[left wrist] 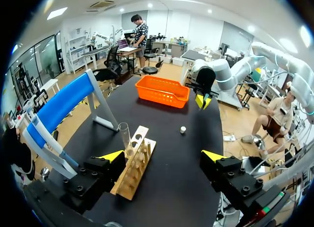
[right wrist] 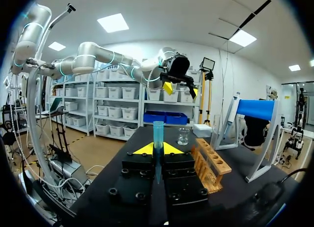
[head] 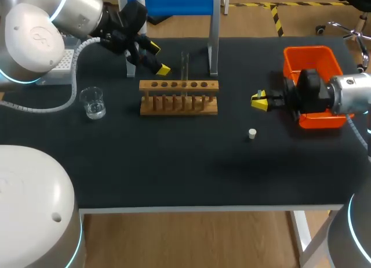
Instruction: Invert the test tube, pick up the pipette, mount the tip to pipette, aspirate from beaker and dispense into the tube, eject the tip, return the pipette, and cap with the stopper.
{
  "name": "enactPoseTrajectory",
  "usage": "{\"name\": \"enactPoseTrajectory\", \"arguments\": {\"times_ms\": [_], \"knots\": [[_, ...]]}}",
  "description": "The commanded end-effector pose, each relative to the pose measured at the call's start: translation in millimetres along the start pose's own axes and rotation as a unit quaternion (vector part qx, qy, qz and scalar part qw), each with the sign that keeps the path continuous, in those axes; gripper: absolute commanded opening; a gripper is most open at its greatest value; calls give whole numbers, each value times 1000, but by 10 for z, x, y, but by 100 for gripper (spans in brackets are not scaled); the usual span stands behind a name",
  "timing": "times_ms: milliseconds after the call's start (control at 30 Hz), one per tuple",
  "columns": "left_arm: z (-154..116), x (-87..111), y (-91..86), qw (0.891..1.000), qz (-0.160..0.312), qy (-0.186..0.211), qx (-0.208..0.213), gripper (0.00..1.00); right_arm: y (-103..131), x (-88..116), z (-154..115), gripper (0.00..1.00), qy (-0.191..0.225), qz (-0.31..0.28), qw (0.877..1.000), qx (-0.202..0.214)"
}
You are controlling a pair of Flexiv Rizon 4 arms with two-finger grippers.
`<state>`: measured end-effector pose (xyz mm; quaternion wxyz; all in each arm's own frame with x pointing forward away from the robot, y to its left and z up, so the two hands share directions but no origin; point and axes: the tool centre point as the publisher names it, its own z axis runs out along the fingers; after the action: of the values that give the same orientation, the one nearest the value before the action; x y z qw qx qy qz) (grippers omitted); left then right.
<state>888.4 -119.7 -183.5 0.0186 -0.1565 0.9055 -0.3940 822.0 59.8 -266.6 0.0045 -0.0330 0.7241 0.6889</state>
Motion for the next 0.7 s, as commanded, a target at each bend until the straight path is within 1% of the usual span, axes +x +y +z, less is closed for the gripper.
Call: {"name": "enactPoseTrajectory", "arguments": {"times_ms": [33, 500, 600, 700], "knots": [[-9, -3, -7, 1000, -1, 1, -3, 100, -4, -7, -10, 0, 2, 0, 1000, 0], [-9, -3, -7, 1000, -1, 1, -3, 100, -4, -7, -10, 0, 2, 0, 1000, 0], [-99, -134, 93, 999, -36, -28, -3, 100, -4, -7, -10, 0, 2, 0, 1000, 0], [-213, -296, 227, 995, -77, -65, -8, 100, -4, -7, -10, 0, 2, 0, 1000, 0]]}}
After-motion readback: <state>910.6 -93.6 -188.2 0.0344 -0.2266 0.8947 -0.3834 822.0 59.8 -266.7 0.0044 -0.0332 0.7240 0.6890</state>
